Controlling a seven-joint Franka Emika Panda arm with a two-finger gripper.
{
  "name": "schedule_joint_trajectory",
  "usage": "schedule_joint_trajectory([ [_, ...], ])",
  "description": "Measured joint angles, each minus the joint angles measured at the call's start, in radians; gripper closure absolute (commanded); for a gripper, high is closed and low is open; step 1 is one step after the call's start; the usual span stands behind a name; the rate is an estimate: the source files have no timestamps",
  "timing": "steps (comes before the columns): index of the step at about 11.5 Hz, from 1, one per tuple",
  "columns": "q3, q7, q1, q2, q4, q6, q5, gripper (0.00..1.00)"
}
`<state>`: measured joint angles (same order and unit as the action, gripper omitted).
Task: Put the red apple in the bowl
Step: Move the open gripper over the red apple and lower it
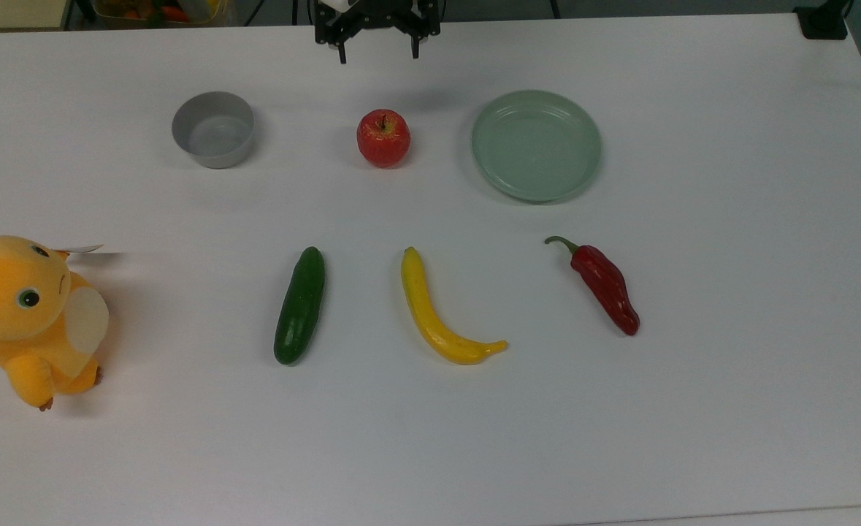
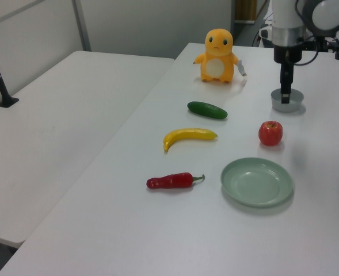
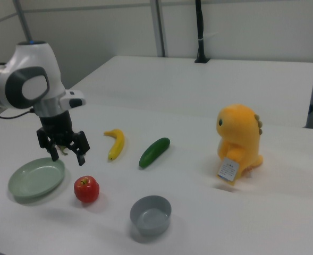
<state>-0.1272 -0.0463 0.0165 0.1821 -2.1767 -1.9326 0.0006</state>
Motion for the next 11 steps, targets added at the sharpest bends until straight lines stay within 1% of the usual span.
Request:
schedule_joint_trajectory([
  [2, 0.000, -0.003, -0.013, 0.004, -0.055, -0.085, 0.000, 0.00],
  [6, -0.002, -0.003, -0.013, 0.004, -0.144, -0.232, 0.000, 0.00],
  [8, -0.003, -0.004, -0.013, -0.003, -0.166, -0.264, 0.000, 0.00],
  [11, -0.005, -0.004, -0.011, -0.048, -0.172, -0.341, 0.000, 0.00],
])
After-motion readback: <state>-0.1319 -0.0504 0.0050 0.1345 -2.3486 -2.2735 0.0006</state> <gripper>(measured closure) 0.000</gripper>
